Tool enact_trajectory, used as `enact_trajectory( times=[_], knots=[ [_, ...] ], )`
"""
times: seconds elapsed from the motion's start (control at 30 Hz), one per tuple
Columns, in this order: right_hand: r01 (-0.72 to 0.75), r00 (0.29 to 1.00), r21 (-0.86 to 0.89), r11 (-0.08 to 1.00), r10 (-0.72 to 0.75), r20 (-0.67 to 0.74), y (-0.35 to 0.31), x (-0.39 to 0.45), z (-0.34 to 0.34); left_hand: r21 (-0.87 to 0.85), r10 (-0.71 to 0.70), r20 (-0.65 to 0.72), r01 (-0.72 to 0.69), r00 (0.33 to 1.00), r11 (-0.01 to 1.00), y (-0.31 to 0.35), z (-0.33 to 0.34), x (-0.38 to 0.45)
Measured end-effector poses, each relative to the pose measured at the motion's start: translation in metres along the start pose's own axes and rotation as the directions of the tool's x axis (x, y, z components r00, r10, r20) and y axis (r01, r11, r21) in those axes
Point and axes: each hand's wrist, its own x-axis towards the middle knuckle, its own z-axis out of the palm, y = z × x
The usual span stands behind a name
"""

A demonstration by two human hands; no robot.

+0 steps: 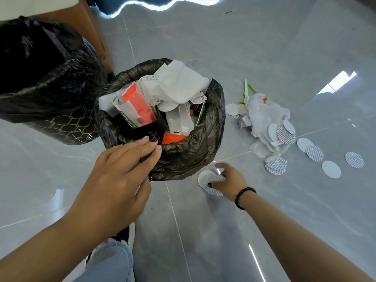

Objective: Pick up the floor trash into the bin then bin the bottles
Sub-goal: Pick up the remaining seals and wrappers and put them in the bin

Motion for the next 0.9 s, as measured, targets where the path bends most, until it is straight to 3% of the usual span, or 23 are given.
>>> enact_trajectory(
  times=[0.2, 0.37, 0.43, 0.5, 0.57, 0.67, 0.73, 0.83, 0.9],
  knots=[
    [-0.085, 0.994, -0.083, 0.993, 0.079, -0.069, 0.001, 0.001, 0.016, 0.008, -0.002, 0.009, 0.002, 1.0, 1.0, 0.0, -0.001, 0.0],
    [-0.058, 0.993, -0.103, 0.993, 0.047, -0.106, 0.007, -0.002, 0.012, 0.021, -0.008, 0.026, 0.008, 1.0, 1.0, 0.0, -0.001, -0.001],
    [-0.071, 0.994, 0.016, 0.997, 0.072, -0.082, 0.011, -0.006, 0.008, 0.019, -0.009, 0.025, 0.009, 1.0, 1.0, 0.001, -0.001, -0.001],
    [-0.062, 0.993, 0.269, 0.961, 0.087, -0.084, 0.011, -0.012, 0.002, 0.014, -0.008, 0.015, 0.008, 1.0, 1.0, 0.001, -0.001, -0.001],
    [0.017, 0.972, 0.523, 0.852, 0.109, -0.208, 0.003, -0.019, -0.016, 0.009, -0.01, 0.014, 0.01, 1.0, 1.0, 0.002, 0.0, -0.001],
    [0.281, 0.883, 0.681, 0.676, 0.096, -0.46, -0.037, -0.031, -0.062, 0.024, -0.013, 0.014, 0.012, 1.0, 1.0, 0.001, -0.002, 0.0],
    [0.499, 0.801, 0.656, 0.567, -0.013, -0.598, -0.077, -0.044, -0.092, 0.022, -0.02, 0.014, 0.02, 1.0, 1.0, 0.002, -0.001, 0.0],
    [0.762, 0.613, 0.428, 0.486, -0.324, -0.721, -0.14, -0.065, -0.112, 0.017, -0.03, 0.005, 0.03, 1.0, 0.999, 0.003, 0.001, -0.002],
    [0.844, 0.489, 0.214, 0.492, -0.54, -0.685, -0.169, -0.071, -0.106, 0.02, -0.033, 0.005, 0.033, 0.999, 0.999, 0.004, 0.002, -0.002]
  ],
)
